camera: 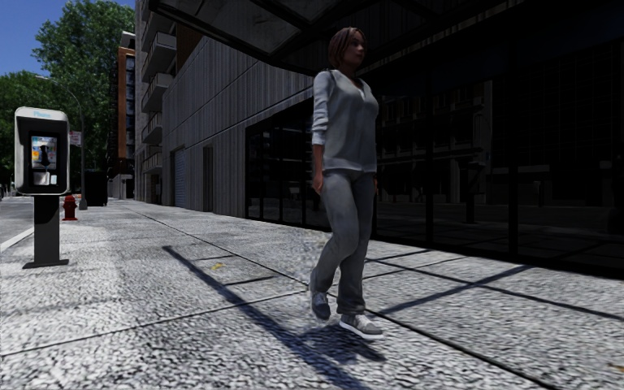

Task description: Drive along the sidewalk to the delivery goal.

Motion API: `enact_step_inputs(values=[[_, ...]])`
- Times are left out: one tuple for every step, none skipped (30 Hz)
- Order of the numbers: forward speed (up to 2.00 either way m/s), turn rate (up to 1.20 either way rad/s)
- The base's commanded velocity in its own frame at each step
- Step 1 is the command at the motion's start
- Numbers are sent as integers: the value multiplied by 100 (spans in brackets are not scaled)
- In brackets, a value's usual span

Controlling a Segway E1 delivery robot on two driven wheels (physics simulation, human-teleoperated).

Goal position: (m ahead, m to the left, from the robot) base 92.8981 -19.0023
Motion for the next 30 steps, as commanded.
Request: enact_step_inputs(values=[[0,0],[0,0],[0,0],[0,0],[0,0],[0,0],[0,0],[0,0],[0,0],[0,0],[0,0],[0,0],[0,0],[0,0],[0,0],[0,0],[0,0],[0,0],[0,0],[0,0],[0,0],[0,0],[0,0],[0,0],[0,0],[0,0],[0,0],[0,0],[0,0],[0,0]])
